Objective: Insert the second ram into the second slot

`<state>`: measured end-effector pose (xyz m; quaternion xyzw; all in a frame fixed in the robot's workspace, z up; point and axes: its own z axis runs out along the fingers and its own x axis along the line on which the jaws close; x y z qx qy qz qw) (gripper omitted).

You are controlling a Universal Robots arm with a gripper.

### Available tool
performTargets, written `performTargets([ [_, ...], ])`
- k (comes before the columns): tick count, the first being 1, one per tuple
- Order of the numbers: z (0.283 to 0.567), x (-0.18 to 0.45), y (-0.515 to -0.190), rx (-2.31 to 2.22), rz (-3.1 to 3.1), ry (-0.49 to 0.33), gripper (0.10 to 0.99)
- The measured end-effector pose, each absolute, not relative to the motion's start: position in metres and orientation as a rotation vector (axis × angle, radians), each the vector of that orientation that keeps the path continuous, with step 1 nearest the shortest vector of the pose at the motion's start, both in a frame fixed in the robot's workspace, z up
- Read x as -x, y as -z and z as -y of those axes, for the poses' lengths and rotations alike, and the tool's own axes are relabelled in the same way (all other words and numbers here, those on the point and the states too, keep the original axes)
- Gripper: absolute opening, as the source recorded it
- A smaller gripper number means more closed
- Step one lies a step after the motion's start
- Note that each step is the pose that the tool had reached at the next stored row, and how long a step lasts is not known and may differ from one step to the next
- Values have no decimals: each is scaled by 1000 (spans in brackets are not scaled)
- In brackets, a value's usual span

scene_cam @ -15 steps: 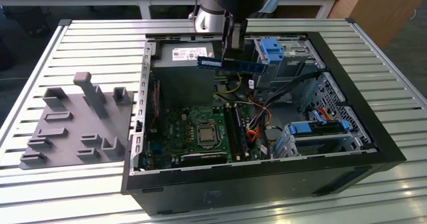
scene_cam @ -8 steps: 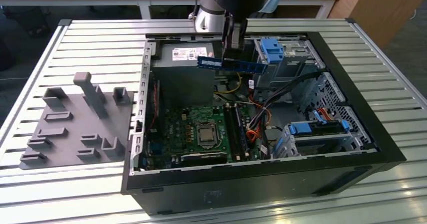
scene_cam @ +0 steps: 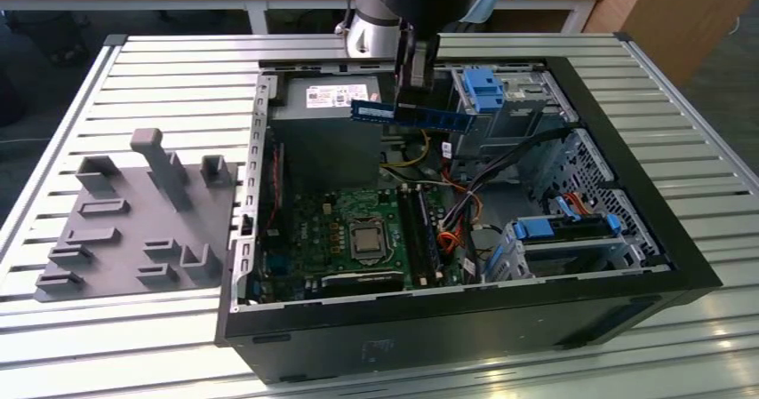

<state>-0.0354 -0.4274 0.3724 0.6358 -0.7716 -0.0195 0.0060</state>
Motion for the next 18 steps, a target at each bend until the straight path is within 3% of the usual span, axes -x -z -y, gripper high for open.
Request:
performTargets([
  [18,427,35,-372,-1969,2432,61,137],
])
